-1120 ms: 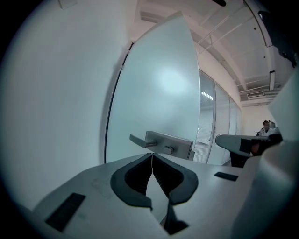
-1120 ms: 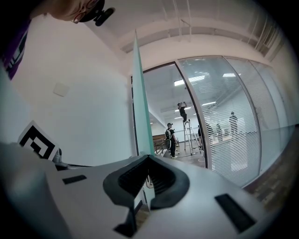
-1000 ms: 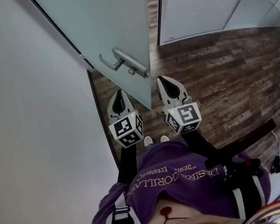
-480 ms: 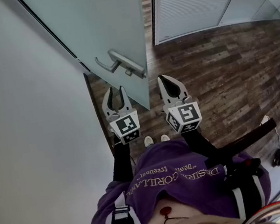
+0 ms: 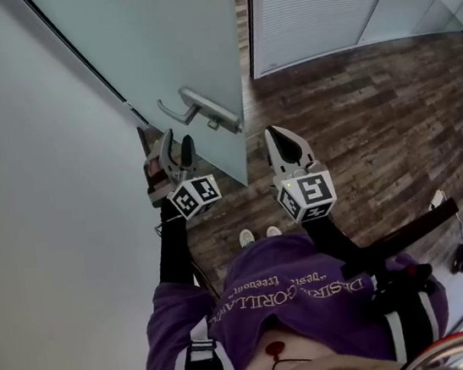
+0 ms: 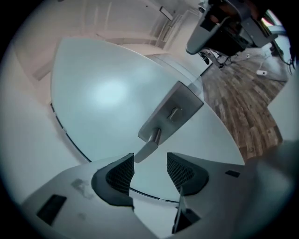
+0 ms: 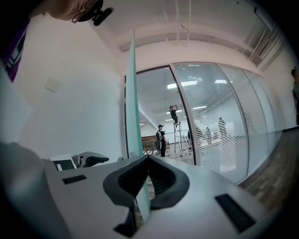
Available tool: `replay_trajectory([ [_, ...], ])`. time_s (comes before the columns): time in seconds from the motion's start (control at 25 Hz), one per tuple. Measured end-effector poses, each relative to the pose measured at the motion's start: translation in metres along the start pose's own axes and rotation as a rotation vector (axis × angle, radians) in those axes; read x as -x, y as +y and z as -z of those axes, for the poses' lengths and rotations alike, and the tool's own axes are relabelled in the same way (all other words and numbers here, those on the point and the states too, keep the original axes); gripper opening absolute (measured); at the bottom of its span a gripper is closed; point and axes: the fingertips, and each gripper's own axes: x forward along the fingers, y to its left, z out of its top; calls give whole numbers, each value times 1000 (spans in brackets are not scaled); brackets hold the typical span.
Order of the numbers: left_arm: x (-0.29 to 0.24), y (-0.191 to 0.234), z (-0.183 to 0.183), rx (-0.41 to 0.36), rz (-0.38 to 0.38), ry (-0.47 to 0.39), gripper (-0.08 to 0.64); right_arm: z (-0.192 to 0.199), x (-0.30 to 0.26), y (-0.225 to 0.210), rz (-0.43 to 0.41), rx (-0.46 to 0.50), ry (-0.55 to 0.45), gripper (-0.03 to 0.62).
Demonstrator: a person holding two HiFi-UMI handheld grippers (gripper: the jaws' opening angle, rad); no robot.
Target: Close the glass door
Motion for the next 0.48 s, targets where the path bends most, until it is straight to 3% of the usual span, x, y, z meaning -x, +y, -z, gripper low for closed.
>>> replay_trajectory([
  [0.16, -20, -1, 3, -169, 34, 11, 193, -1, 1, -1, 14, 2, 0, -3],
  [0.48, -45, -2, -1, -384, 86, -16, 193, 3, 0, -3, 47, 4, 9, -3],
])
